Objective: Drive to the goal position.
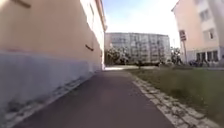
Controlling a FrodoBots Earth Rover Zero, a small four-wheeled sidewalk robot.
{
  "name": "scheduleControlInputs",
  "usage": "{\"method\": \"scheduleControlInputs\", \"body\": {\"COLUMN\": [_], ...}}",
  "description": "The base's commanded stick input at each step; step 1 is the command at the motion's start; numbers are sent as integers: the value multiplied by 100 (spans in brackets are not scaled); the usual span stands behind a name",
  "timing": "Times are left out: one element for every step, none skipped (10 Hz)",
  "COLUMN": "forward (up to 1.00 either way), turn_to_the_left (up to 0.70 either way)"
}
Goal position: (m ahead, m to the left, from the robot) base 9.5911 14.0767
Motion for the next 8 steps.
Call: {"method": "scheduleControlInputs", "body": {"forward": [85, 85, 85, 85, 85, 85, 85, 85], "turn_to_the_left": [0, 0, 0, 0, 0, 0, 0, 0]}}
